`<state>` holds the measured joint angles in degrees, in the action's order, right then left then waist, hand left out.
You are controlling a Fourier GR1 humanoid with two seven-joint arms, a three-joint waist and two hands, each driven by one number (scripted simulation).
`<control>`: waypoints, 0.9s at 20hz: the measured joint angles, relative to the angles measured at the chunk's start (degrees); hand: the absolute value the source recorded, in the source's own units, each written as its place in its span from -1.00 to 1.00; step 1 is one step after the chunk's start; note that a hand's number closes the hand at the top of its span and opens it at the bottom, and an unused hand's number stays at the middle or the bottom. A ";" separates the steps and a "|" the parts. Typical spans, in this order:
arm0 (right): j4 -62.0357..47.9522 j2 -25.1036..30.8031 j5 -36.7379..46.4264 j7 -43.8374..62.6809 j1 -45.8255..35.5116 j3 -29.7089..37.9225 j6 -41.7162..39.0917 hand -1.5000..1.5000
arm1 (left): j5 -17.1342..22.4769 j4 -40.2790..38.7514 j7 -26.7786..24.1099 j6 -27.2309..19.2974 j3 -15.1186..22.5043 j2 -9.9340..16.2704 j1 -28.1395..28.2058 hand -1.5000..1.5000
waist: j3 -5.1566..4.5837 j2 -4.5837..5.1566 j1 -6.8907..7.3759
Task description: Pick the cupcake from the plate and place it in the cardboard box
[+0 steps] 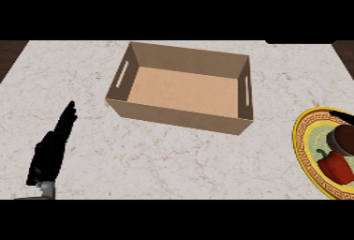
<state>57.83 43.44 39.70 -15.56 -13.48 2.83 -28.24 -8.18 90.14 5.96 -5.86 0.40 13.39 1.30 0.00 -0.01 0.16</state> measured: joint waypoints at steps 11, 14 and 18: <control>-4.01 -1.54 5.19 -4.48 -1.45 1.88 6.87 1.00 | -0.68 -2.03 -0.51 1.96 -2.20 -0.38 -1.79 0.00 | -0.02 0.01 -0.09; -3.88 -2.61 6.50 -4.39 -1.96 2.59 11.04 1.00 | -1.17 -0.92 -0.48 1.86 -1.66 -1.18 -0.74 0.00 | -0.01 0.00 0.00; -4.86 -3.11 7.78 -6.64 -3.74 3.33 14.56 1.00 | -1.45 -0.22 0.21 2.32 -1.98 -1.28 -0.93 0.00 | 0.03 0.04 0.14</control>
<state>52.97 40.33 47.47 -22.20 -17.22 6.16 -13.68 -9.64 89.93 6.17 -3.54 -1.58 12.12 0.36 0.02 0.03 0.30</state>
